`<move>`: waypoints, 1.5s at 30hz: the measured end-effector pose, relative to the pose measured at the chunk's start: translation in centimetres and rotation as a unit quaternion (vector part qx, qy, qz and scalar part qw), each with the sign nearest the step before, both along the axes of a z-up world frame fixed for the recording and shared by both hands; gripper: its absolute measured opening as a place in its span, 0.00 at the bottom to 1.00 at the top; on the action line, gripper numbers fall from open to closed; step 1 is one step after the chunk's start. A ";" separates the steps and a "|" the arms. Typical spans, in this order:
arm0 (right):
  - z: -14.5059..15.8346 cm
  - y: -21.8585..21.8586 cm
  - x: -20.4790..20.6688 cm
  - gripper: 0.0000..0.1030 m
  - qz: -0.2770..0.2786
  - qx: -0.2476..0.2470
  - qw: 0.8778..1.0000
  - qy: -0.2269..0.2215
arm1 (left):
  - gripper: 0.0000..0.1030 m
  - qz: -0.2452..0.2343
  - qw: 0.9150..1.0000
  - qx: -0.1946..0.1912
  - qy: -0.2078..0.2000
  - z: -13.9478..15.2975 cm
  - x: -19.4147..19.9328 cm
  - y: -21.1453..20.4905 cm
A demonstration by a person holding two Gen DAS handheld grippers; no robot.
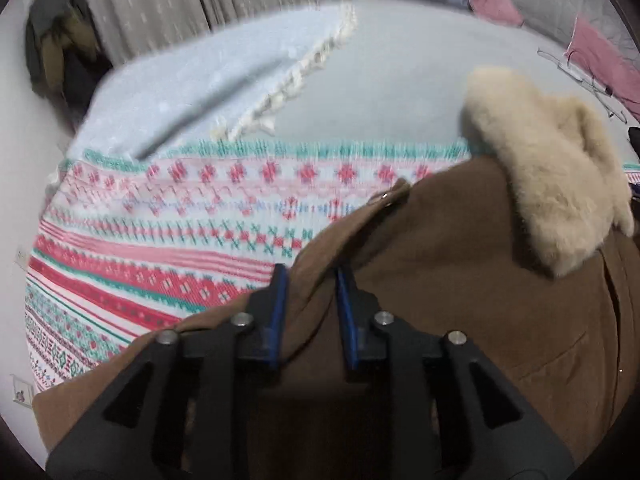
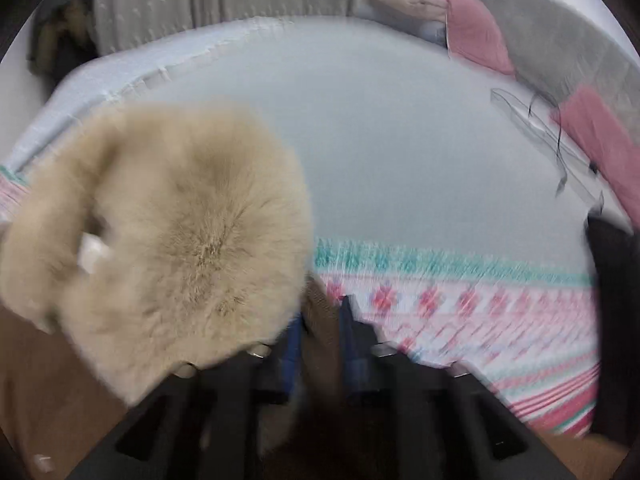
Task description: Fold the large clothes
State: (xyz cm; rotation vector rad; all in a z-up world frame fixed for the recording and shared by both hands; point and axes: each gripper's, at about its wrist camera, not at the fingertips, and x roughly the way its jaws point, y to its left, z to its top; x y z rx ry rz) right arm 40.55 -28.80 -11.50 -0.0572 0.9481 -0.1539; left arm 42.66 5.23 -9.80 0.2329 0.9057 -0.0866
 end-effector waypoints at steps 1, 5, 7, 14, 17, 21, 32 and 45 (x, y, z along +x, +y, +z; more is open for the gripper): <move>0.2 -0.4 -1.1 0.37 -0.013 -0.013 0.999 -0.029 | 0.46 0.003 1.000 0.006 0.002 0.4 -0.2 0.0; 2.0 -1.4 -2.2 0.51 -0.019 -0.024 1.000 -0.005 | 0.68 -0.022 1.000 -0.012 0.012 3.0 -2.3 0.5; 4.1 -2.1 -4.9 0.56 -0.018 -0.013 1.000 -0.010 | 0.71 -0.034 0.999 -0.014 0.003 4.9 -4.4 0.7; 11.0 -4.7 -15.8 0.72 -0.011 0.000 0.999 -0.037 | 0.82 -0.075 0.993 -0.090 0.028 8.8 -12.5 0.7; 13.7 -5.6 -20.8 0.73 -0.005 -0.005 0.999 -0.041 | 0.83 -0.099 0.988 -0.109 0.051 9.8 -16.6 -0.1; 16.3 -7.7 -27.0 0.76 -0.007 -0.025 0.999 -0.042 | 0.83 -0.124 0.983 -0.122 0.061 11.1 -20.4 -1.2; 19.0 -17.8 -39.1 0.79 -0.088 -0.002 0.996 -0.009 | 0.83 -0.187 0.971 -0.124 0.080 11.7 -28.0 -6.5; 11.9 -4.2 -50.1 0.79 0.145 0.190 0.962 0.131 | 0.83 -0.334 0.927 -0.098 0.144 7.4 -38.4 -12.8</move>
